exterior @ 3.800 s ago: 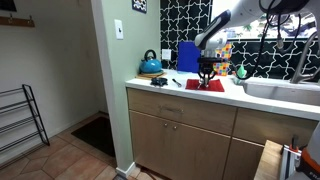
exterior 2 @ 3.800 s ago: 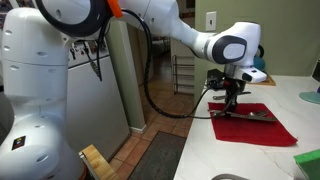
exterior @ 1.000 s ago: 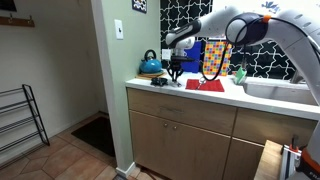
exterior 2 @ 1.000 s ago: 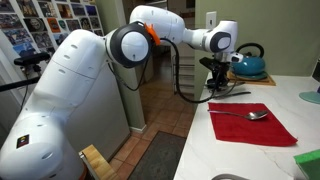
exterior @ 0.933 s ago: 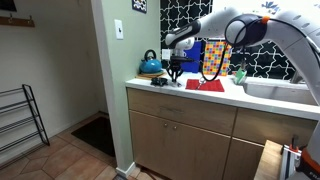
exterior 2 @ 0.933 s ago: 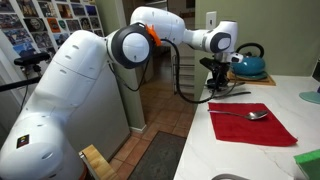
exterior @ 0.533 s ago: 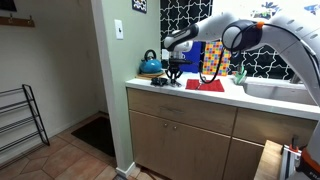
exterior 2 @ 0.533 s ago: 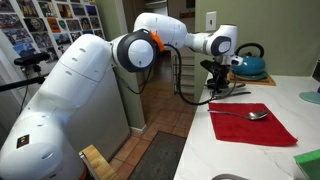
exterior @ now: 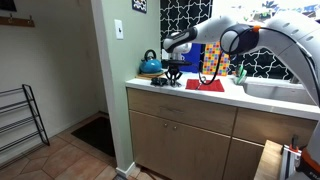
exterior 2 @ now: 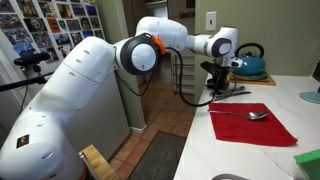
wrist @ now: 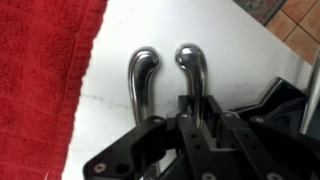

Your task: Remove the knife at the far right and use it to slide the towel slightly to the right then place it on the worktop on the left side of the towel, pick up the remaining knife on the towel and place it next to the one on the worktop

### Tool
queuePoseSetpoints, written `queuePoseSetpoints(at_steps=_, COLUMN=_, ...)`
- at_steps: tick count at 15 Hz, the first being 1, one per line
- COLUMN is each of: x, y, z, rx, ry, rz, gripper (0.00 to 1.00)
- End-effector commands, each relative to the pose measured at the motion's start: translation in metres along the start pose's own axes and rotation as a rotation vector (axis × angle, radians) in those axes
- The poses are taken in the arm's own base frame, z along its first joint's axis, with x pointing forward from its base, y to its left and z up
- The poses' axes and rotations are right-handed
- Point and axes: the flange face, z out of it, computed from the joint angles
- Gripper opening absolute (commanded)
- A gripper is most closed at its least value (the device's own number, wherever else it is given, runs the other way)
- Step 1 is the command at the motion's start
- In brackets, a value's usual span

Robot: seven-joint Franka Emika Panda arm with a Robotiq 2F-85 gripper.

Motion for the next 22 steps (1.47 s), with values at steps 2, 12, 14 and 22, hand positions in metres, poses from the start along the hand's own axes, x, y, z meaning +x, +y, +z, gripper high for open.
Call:
queuePoseSetpoints(at_steps=2, x=0.0046, y=0.0015, z=0.0025, rx=-0.011, ry=-0.016, rz=0.004, gripper=0.05)
queuePoseSetpoints(at_steps=12, x=0.0098, y=0.0041, z=0.0037, rx=-0.042, ry=-0.007, rz=0.007, gripper=0.05)
queuePoseSetpoints(at_steps=14, x=0.0108, y=0.0046, z=0.0043, rx=-0.047, ry=-0.004, rz=0.006, gripper=0.05)
queuePoseSetpoints(at_steps=22, x=0.0098, y=0.0036, z=0.006, rx=-0.061, ry=-0.006, rz=-0.006, gripper=0.19)
